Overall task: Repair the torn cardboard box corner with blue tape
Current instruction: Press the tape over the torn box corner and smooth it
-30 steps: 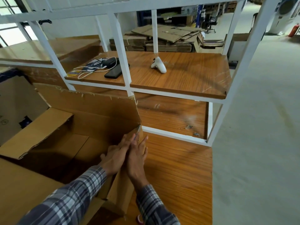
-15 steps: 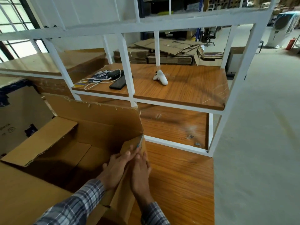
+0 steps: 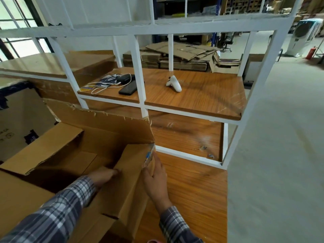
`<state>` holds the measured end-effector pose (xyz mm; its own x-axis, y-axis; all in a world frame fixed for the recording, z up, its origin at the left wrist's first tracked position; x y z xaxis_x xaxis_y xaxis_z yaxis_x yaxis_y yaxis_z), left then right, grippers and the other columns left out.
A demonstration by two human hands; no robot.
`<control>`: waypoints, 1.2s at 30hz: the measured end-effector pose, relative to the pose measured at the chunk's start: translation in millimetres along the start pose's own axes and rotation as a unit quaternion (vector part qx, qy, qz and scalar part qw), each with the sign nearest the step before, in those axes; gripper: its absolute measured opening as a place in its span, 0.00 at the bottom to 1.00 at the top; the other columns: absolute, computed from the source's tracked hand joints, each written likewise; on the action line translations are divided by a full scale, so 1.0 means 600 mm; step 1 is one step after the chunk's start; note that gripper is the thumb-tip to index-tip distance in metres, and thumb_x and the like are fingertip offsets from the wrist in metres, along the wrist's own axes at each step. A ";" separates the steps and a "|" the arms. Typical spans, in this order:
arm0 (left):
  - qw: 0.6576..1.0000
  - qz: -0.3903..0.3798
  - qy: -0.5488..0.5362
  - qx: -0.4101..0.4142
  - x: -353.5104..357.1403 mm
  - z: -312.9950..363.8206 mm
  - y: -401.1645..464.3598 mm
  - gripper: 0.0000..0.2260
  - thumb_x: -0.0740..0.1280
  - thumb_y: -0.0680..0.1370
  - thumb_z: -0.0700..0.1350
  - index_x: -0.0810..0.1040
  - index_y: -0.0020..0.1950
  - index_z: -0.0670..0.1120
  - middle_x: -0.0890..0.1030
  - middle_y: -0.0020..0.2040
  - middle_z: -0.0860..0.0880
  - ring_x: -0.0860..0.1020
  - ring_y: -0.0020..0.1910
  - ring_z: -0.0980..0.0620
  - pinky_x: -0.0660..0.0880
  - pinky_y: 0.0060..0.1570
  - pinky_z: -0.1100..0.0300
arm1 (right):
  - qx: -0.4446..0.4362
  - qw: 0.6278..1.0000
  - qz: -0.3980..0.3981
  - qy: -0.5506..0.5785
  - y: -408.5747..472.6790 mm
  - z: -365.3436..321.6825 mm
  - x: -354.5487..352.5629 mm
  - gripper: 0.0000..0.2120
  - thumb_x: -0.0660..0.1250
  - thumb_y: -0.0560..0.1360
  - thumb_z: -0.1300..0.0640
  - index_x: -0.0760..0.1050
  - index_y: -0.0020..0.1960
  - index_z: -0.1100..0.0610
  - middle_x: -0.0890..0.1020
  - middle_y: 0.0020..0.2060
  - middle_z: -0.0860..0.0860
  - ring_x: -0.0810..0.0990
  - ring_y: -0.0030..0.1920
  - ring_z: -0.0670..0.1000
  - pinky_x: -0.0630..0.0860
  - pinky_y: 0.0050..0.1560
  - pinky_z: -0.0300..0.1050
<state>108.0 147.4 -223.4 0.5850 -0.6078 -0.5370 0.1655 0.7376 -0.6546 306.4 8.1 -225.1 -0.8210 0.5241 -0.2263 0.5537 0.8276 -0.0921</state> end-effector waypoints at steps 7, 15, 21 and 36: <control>0.988 0.047 0.019 0.145 -0.107 0.135 -0.178 0.12 0.73 0.80 0.55 0.89 0.43 0.50 0.90 0.46 0.45 0.87 0.50 0.41 0.81 0.51 0.46 | 0.025 0.999 -0.020 -0.006 -0.007 0.014 0.007 0.30 0.58 0.81 0.29 0.58 0.81 0.31 0.62 0.81 0.49 0.60 0.80 0.59 0.65 0.78 0.67; 0.898 0.095 0.291 0.317 0.027 0.280 -0.301 0.08 0.70 0.81 0.59 0.81 0.49 0.56 0.83 0.48 0.54 0.82 0.48 0.55 0.76 0.46 0.60 | 0.018 0.998 -0.056 -0.025 -0.020 0.017 0.020 0.30 0.50 0.83 0.29 0.53 0.83 0.32 0.53 0.85 0.47 0.51 0.84 0.58 0.56 0.80 0.66; 0.855 0.156 0.362 0.338 0.065 0.294 -0.306 0.08 0.70 0.81 0.59 0.78 0.46 0.57 0.81 0.42 0.56 0.80 0.42 0.58 0.74 0.40 0.63 | 0.011 0.998 -0.053 -0.028 -0.013 0.018 0.024 0.28 0.50 0.84 0.31 0.51 0.84 0.32 0.53 0.85 0.47 0.50 0.85 0.58 0.55 0.80 0.64; 0.968 0.093 0.159 0.170 -0.091 0.149 -0.157 0.06 0.66 0.86 0.47 0.82 0.59 0.53 0.90 0.50 0.49 0.89 0.48 0.48 0.83 0.54 0.47 | -0.031 0.989 -0.116 0.089 0.096 -0.031 -0.057 0.28 0.61 0.88 0.49 0.56 0.84 0.43 0.72 0.76 0.49 0.72 0.75 0.53 0.73 0.68 0.43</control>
<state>131.5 137.5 -85.0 0.3654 -0.4753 -0.8003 0.3640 0.8643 -0.3471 363.7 41.4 -204.6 -0.9395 0.3411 -0.0309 0.3424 0.9377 -0.0599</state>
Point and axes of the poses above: each hand's wrist, its own y-axis towards the middle knuckle, its own x-axis out of the palm, z = x × y, the point moved 8 cm from there along y, towards the middle knuckle
